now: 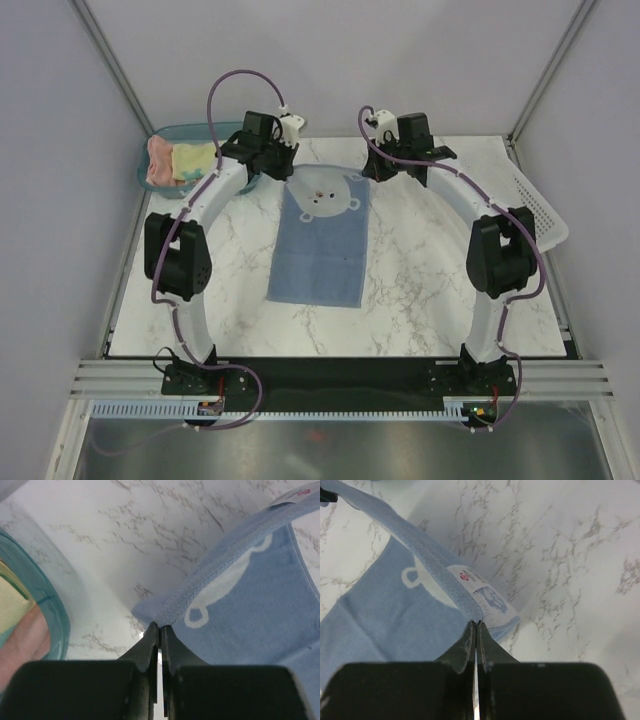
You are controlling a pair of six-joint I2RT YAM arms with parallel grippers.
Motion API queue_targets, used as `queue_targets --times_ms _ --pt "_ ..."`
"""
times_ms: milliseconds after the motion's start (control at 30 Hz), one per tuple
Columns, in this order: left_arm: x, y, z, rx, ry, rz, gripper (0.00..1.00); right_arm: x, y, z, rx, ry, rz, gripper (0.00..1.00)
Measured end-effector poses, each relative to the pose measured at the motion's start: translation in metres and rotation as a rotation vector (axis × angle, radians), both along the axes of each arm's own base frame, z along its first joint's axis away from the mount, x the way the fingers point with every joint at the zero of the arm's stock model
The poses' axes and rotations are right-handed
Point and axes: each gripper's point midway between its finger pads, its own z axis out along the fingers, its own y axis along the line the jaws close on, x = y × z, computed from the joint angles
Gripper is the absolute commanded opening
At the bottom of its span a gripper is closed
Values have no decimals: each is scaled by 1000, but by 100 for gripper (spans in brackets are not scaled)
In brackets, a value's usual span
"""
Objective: Fold and stack the towels
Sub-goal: Fold the towel
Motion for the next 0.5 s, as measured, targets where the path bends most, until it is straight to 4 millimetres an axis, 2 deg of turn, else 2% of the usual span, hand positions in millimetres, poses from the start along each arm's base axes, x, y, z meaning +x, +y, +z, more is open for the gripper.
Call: queue_targets --times_ms 300,500 --pt "-83 9 -17 31 62 -58 2 -92 22 -8 1 84 71 0" --pt "-137 7 -24 66 69 -95 2 -153 33 -27 -8 168 102 0"
